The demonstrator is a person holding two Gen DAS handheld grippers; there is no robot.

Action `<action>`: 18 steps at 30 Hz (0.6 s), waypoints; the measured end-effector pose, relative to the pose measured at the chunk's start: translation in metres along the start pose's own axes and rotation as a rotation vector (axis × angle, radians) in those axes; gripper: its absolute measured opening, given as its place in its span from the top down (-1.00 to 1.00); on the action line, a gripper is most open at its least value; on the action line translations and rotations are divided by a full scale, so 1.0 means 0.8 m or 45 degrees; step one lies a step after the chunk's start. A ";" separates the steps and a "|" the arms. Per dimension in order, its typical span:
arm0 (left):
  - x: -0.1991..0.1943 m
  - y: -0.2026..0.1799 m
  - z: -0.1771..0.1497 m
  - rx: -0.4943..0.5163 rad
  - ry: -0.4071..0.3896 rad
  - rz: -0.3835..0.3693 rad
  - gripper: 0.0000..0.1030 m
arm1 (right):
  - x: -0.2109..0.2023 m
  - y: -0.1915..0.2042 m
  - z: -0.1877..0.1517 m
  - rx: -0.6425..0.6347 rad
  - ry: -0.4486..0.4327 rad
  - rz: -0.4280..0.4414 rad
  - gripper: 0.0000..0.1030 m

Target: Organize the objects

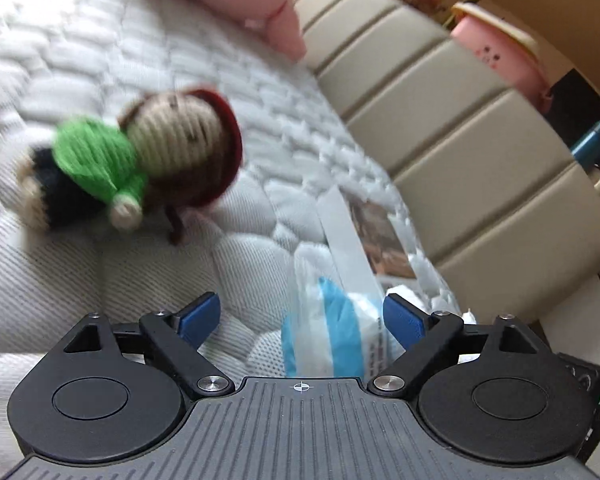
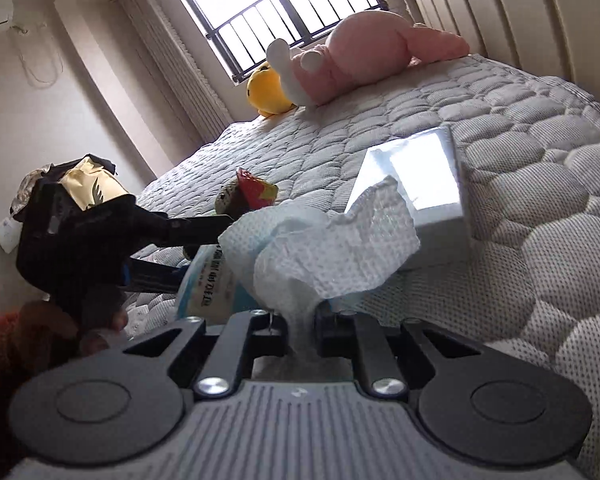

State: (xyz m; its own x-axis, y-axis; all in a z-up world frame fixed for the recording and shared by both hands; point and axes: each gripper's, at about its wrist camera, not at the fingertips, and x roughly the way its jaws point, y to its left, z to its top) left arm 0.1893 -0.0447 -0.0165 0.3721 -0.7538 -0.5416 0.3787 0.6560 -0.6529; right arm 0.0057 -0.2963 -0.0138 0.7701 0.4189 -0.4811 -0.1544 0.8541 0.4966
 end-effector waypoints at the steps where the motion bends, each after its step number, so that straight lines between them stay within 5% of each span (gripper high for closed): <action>1: 0.007 -0.004 -0.002 0.021 -0.009 0.009 -0.80 | -0.006 -0.006 -0.001 0.025 -0.016 0.002 0.74; 3: 0.015 -0.015 -0.009 0.099 -0.028 0.021 -0.77 | -0.019 -0.017 -0.001 0.073 -0.058 0.010 0.74; 6: 0.017 -0.036 -0.029 0.282 -0.063 0.040 -0.41 | -0.039 -0.028 0.002 0.115 -0.124 0.010 0.74; 14: -0.005 -0.117 -0.159 1.198 -0.361 0.304 -0.40 | -0.051 -0.015 0.015 0.082 -0.188 0.014 0.73; 18: 0.005 -0.120 -0.198 1.369 -0.388 0.386 -0.52 | -0.047 0.023 0.022 -0.009 -0.181 0.111 0.74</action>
State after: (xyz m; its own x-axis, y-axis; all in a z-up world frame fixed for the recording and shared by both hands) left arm 0.0201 -0.1167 -0.0398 0.7045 -0.6157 -0.3529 0.7097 0.6121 0.3489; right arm -0.0153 -0.3015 0.0262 0.8334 0.4440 -0.3291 -0.2283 0.8189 0.5266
